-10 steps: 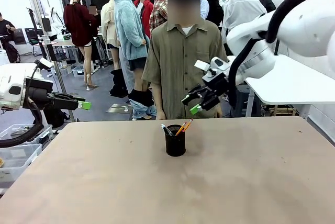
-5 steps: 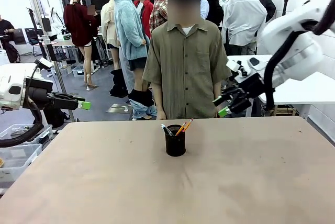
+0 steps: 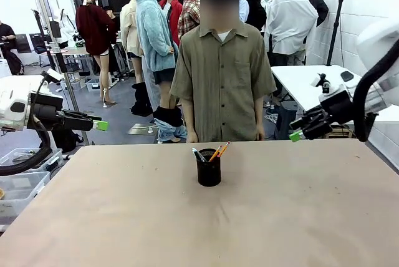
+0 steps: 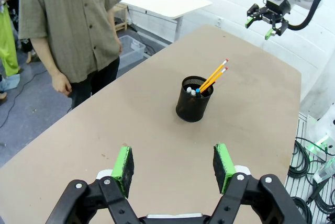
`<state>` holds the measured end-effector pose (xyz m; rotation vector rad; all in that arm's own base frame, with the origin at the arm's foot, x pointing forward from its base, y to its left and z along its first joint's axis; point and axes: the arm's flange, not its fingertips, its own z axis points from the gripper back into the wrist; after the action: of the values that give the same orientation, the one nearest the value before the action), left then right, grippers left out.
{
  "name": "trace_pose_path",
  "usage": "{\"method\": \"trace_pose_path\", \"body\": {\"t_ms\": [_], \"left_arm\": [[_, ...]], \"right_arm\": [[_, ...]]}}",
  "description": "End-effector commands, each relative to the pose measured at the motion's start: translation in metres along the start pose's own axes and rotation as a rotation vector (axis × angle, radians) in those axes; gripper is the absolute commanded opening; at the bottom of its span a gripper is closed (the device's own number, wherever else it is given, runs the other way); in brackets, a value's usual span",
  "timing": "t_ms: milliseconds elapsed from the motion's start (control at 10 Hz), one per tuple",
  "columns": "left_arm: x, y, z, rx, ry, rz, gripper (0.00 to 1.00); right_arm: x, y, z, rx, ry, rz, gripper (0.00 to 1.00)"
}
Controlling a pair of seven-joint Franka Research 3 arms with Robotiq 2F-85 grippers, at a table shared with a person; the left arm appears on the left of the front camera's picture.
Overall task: Place the pens into the pen holder.
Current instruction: Pick up a writing instrument from the table and place it into the Pen holder.
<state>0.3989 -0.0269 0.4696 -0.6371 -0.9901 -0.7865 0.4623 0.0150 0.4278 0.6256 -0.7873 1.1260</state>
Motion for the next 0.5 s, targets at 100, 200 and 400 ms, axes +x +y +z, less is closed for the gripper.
{"method": "trace_pose_path", "body": {"t_ms": [100, 200, 400], "left_arm": [[-0.003, 0.001, -0.003, -0.011, -0.023, -0.02, 0.8], [-0.003, 0.001, -0.003, -0.011, -0.023, -0.02, 0.8], [-0.003, 0.001, -0.003, -0.011, -0.023, -0.02, 0.8]], "right_arm": [[0.0, 0.0, 0.0, 0.0, 0.0, 0.0, 0.83], [0.0, 0.0, 0.0, 0.0, 0.0, 0.0, 0.83], [0.0, 0.0, 0.0, 0.0, 0.0, 0.0, 0.83]]}}
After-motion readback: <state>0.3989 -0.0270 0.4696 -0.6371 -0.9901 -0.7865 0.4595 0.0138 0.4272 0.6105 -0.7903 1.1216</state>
